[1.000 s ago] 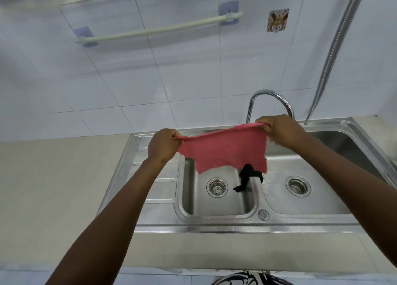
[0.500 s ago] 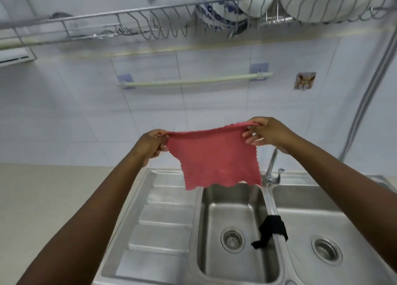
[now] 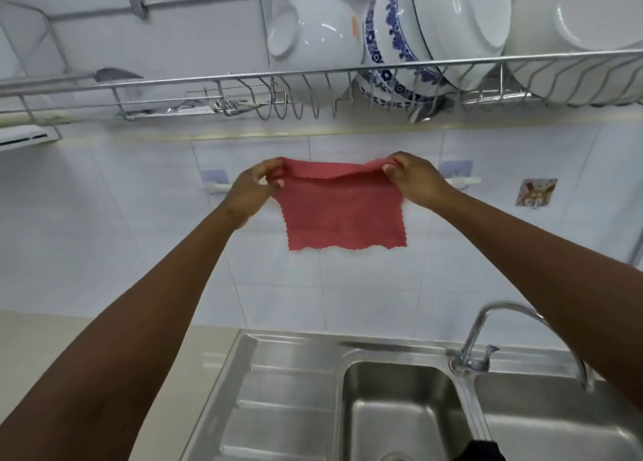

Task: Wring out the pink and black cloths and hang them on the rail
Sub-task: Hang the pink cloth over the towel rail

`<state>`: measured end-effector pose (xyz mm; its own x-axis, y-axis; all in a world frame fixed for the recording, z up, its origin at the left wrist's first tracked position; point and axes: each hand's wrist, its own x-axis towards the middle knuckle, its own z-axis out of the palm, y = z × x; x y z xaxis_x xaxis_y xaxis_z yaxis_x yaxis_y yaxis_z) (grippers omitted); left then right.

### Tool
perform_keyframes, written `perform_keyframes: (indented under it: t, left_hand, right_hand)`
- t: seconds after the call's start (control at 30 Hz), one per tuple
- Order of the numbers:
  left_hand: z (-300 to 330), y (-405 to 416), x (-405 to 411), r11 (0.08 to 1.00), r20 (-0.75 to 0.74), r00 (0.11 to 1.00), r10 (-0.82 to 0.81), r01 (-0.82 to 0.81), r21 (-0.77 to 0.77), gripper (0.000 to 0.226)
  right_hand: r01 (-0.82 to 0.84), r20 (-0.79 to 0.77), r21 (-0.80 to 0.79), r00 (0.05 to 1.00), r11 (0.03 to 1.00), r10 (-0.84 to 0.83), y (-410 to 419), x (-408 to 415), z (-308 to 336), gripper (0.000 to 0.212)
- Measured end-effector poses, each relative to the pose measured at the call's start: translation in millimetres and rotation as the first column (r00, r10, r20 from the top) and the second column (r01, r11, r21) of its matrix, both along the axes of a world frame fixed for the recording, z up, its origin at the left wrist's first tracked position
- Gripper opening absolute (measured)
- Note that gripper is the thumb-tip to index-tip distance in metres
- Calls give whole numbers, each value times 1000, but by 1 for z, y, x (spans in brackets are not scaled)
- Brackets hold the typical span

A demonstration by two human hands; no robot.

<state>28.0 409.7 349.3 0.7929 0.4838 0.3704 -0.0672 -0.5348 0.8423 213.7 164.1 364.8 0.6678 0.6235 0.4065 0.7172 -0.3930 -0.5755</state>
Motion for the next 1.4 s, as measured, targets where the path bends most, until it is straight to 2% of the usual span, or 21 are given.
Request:
perform_keyframes:
  t: [0.03, 0.1, 0.17, 0.2, 0.27, 0.33, 0.4, 0.47, 0.5, 0.57, 0.63, 0.73, 0.83, 0.9, 1.03, 1.1, 1.2, 1.3, 1.4]
  left_hand:
    - [-3, 3, 7, 980, -50, 998, 24, -13, 200, 41]
    - [-12, 11, 17, 846, -81, 993, 90, -33, 533, 36]
    - [-20, 22, 24, 703, -42, 985, 168, -90, 705, 27]
    - [-23, 29, 26, 662, -29, 968, 250, -149, 735, 26]
    - [-26, 40, 29, 647, -61, 899, 434, -264, 715, 33]
    - [-23, 45, 30, 694, -70, 833, 549, -408, 594, 48]
    - [-19, 37, 29, 681, 53, 821, 569, -506, 530, 45]
    - [-20, 26, 25, 630, 193, 887, 419, -437, 642, 15]
    - [-23, 24, 23, 571, 189, 924, 332, -356, 740, 12]
    - [-28, 27, 16, 463, 107, 953, 283, -234, 855, 34]
    - [-28, 39, 9, 409, 72, 938, 340, -216, 886, 46]
    - [-25, 54, 0, 401, 0, 900, 435, -194, 895, 53]
    - [-23, 64, -12, 440, -66, 840, 538, -213, 873, 59]
    - [-25, 64, -18, 432, -49, 816, 576, -253, 866, 57]
    - [-25, 63, -25, 366, 64, 856, 513, -286, 886, 58]
    - [-28, 68, -33, 343, 39, 862, 506, -243, 907, 64]
    - [-31, 83, -46, 361, -54, 823, 565, -187, 914, 67]
    - [-25, 90, -49, 386, -105, 791, 602, -173, 906, 67]
    - [-28, 88, -51, 340, -46, 813, 581, -191, 921, 68]
  right_hand:
    - [-2, 21, -45, 1000, 999, 3, 6, 5, -1, 31]
    - [34, 103, -163, 995, 986, -17, 14, 14, -5, 33]
    - [143, 280, -292, 958, 946, -59, 17, 21, -8, 37]
    - [201, 368, -317, 927, 927, -75, 17, 23, -10, 38]
    - [285, 466, -279, 875, 917, -130, 19, 27, -14, 38]
    - [324, 450, -192, 868, 926, -210, 22, 29, -14, 39]
    - [329, 381, -127, 887, 936, -260, 25, 31, -9, 38]
    - [281, 335, -92, 912, 955, -236, 25, 32, -5, 34]
    - [234, 330, -85, 924, 969, -194, 25, 32, -3, 31]
    - [88, 394, -143, 919, 986, -25, 23, 31, -5, 20]
    - [-43, 454, -244, 878, 969, 153, 20, 28, -11, 16]
    - [-65, 432, -287, 882, 956, 190, 17, 20, -18, 22]
    - [-33, 369, -435, 905, 900, 212, 26, 14, -17, 25]
    - [-14, 385, -450, 899, 893, 208, 33, 8, -14, 26]
    - [-56, 400, -388, 889, 920, 222, 47, 0, -13, 18]
    - [-32, 333, -452, 921, 892, 202, 53, -3, -10, 15]
    - [-5, 295, -564, 933, 826, 207, 61, -8, -6, 25]
    - [-42, 365, -481, 899, 876, 244, 65, -15, -6, 28]
    - [-111, 399, -417, 869, 902, 291, 64, -18, -10, 23]
